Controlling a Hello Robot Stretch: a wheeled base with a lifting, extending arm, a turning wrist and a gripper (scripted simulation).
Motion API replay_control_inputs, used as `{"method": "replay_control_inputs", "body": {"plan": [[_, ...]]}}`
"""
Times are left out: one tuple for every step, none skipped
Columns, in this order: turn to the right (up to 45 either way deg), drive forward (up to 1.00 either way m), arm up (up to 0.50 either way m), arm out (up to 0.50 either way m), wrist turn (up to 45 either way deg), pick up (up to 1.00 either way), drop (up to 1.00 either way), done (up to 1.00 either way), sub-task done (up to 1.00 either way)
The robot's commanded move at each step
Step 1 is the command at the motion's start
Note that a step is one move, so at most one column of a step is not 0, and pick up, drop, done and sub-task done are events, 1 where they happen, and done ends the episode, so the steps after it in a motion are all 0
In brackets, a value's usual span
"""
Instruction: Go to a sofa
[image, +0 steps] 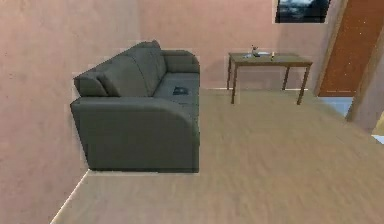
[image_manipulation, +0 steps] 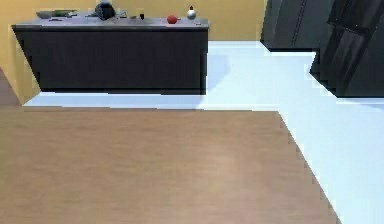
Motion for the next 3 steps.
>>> {"method": "replay_control_inputs", "body": {"plan": [[-6.0,0.0,0.0,0.0,0.0,0.0,0.0,0.0,0.0],[0.0,0.7,0.0,0.0,0.0,0.0,0.0,0.0,0.0],[0.0,0.0,0.0,0.0,0.0,0.0,0.0,1.0,0.0]]}}
